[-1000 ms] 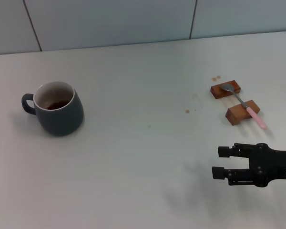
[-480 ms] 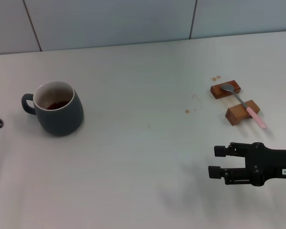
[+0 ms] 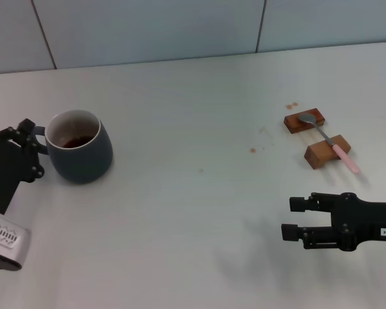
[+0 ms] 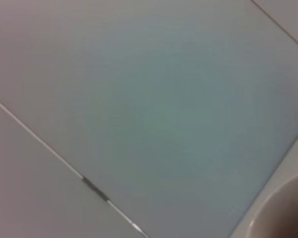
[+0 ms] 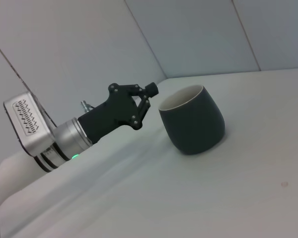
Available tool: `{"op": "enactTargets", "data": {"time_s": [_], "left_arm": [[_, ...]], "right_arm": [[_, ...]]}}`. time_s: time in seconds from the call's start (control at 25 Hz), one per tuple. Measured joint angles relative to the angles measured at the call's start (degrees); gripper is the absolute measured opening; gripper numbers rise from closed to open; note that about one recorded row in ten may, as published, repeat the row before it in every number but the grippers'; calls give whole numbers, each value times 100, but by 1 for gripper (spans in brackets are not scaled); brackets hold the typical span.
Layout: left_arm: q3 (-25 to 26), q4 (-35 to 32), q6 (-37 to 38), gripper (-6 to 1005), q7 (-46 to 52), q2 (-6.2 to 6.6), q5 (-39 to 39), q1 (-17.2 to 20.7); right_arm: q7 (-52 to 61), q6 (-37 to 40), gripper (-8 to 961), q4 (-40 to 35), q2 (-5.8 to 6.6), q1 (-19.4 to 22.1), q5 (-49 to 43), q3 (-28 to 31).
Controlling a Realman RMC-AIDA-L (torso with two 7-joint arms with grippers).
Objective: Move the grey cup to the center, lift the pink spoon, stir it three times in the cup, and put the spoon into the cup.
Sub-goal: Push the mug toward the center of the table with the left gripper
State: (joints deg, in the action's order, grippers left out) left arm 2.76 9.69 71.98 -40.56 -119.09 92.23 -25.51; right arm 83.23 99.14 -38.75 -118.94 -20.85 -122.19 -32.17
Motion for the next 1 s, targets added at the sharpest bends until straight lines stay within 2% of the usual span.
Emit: {"op": "enactTargets", "data": {"time_s": [0.44, 1.0], "left_arm": [[-11, 61, -383, -2, -101, 0, 9, -187], [-27, 152, -687, -2, 21, 1, 766, -527]], "right_arm": [[0, -9, 801, -1, -5, 12, -59, 0], [3, -17, 802, 79, -3, -61, -208, -118]]}}
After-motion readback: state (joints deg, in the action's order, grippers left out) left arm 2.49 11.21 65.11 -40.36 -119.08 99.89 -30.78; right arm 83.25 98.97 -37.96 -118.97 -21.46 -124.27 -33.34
